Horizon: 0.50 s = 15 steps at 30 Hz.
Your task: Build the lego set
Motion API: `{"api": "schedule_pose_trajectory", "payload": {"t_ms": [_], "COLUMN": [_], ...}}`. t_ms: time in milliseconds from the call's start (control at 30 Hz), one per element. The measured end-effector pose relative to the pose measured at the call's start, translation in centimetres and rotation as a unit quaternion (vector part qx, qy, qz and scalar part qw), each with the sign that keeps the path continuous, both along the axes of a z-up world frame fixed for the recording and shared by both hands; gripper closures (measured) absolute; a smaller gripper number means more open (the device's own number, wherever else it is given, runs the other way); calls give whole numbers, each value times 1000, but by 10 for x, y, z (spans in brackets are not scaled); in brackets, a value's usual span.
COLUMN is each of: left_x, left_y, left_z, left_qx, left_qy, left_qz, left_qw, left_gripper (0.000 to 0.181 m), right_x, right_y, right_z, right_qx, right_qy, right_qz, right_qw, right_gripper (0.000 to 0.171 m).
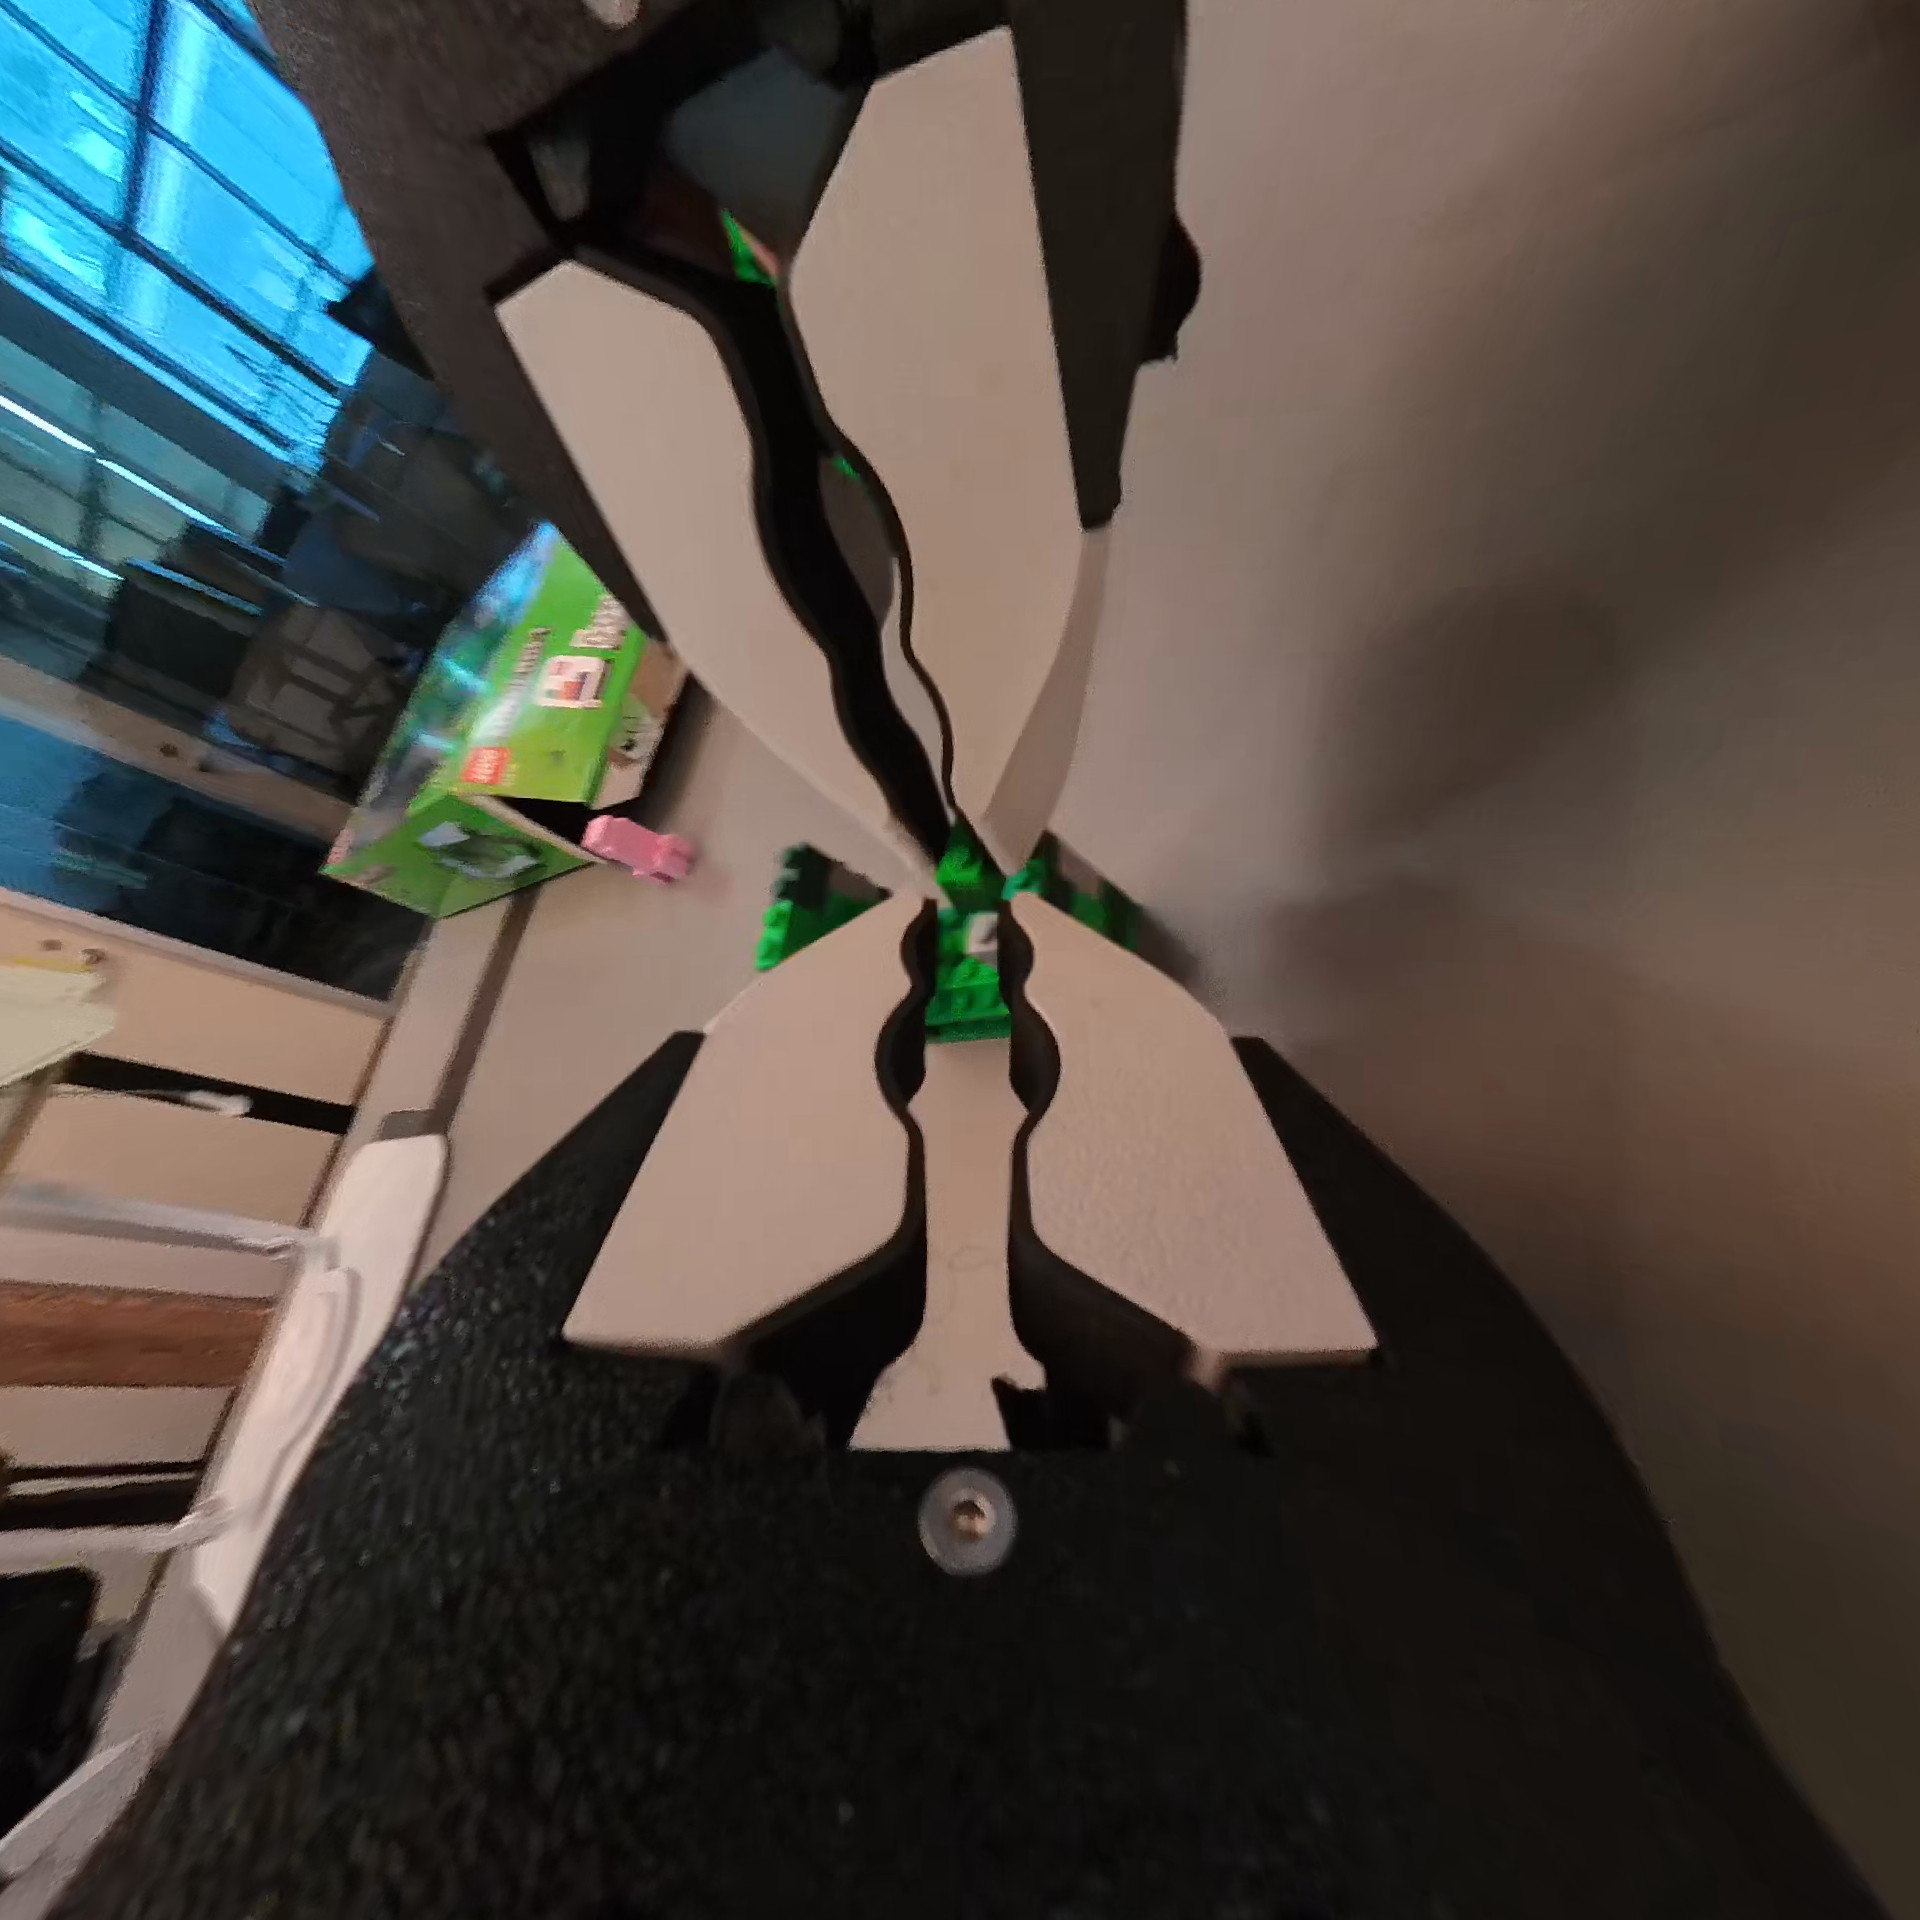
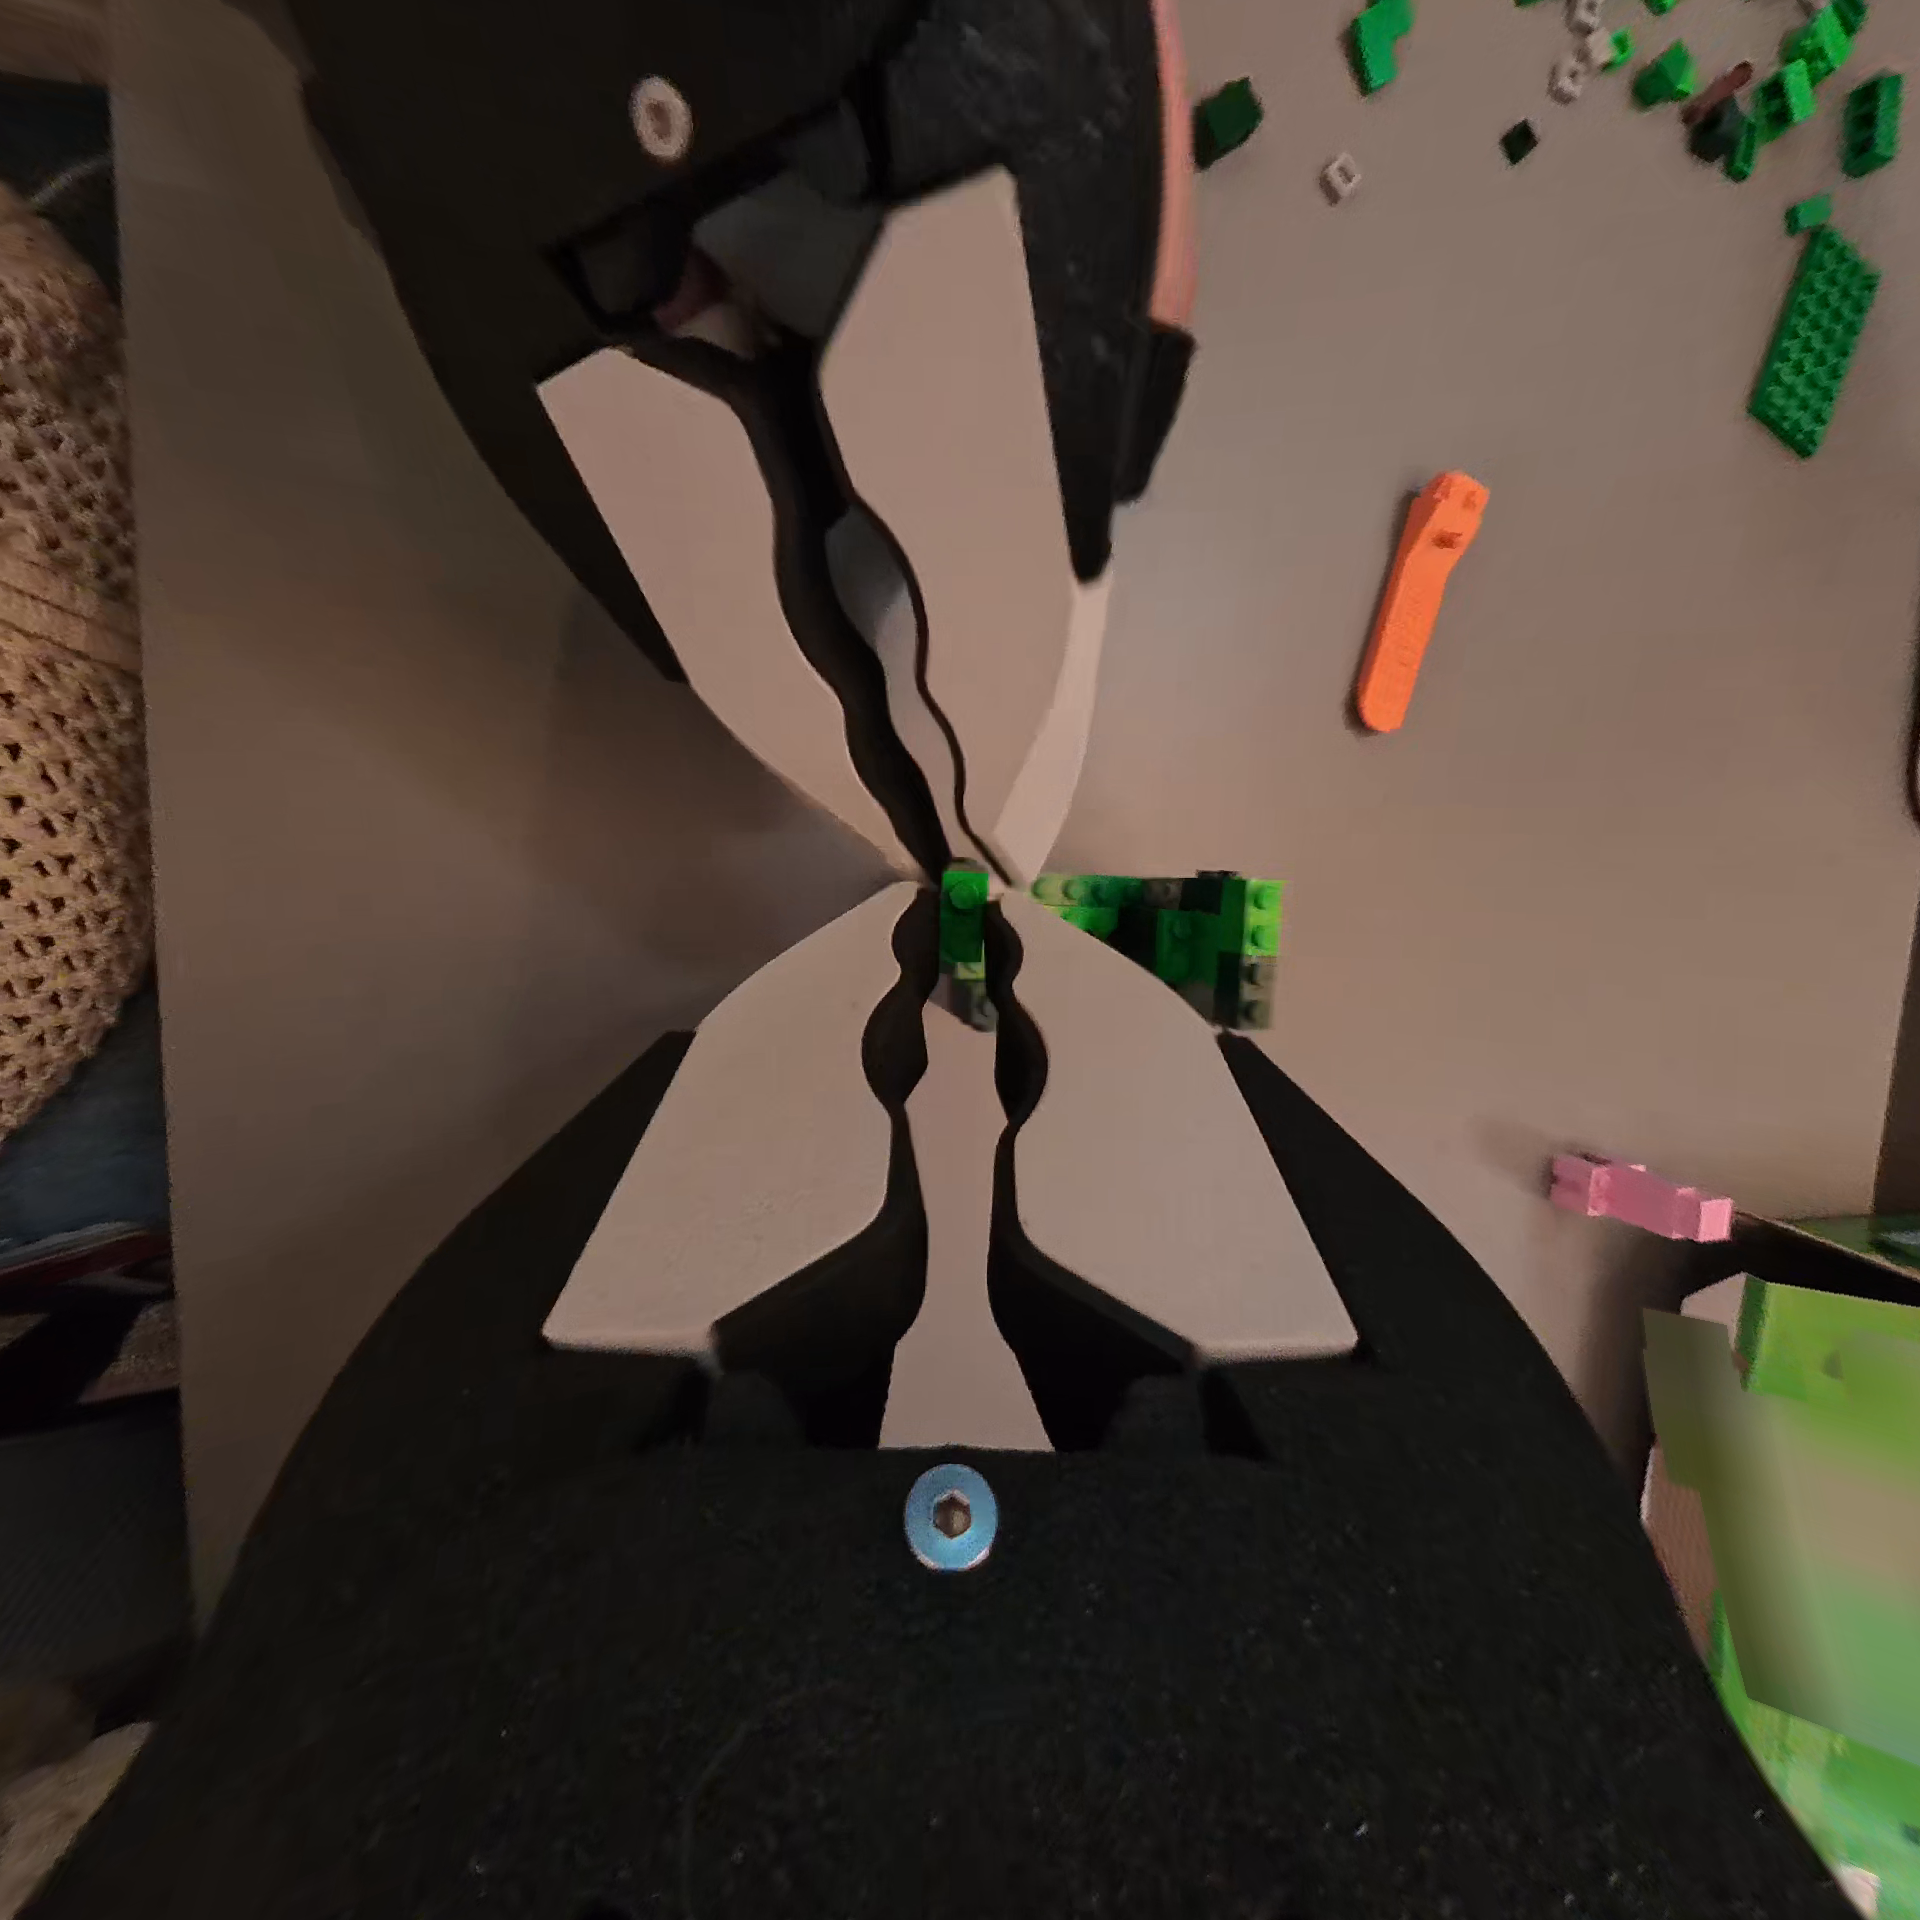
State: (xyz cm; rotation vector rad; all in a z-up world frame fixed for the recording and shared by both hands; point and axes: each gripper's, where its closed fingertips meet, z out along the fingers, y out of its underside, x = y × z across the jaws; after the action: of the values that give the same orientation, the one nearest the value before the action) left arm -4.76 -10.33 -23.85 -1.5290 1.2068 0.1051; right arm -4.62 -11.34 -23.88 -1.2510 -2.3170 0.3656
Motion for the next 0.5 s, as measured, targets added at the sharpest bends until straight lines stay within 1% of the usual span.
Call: {"api": "schedule_pose_trajectory", "payload": {"t_ms": [67, 200, 367, 500], "left_x": [-8, -22, -25, -21], "left_y": [3, 7, 6, 5], "left_z": [5, 6, -3, -12], "left_qx": [11, -21, -77, -98], "left_qy": [-1, -33, -64, -69], "left_qz": [10, 16, 8, 3], "left_qw": [1000, 999, 995, 993], "left_gripper": [168, 162, 160, 157], "right_x": [2, 5, 3, 2], "right_y": [10, 14, 12, 10], "right_z": [2, -7, -9, -11], "right_qx": [-8, -46, -66, -67], "right_qy": [-9, -45, -49, -58], "right_qz": [-9, -5, 6, 12], "right_qw": [1000, 998, 997, 996], "right_gripper": [163, 163, 163, 163]}}
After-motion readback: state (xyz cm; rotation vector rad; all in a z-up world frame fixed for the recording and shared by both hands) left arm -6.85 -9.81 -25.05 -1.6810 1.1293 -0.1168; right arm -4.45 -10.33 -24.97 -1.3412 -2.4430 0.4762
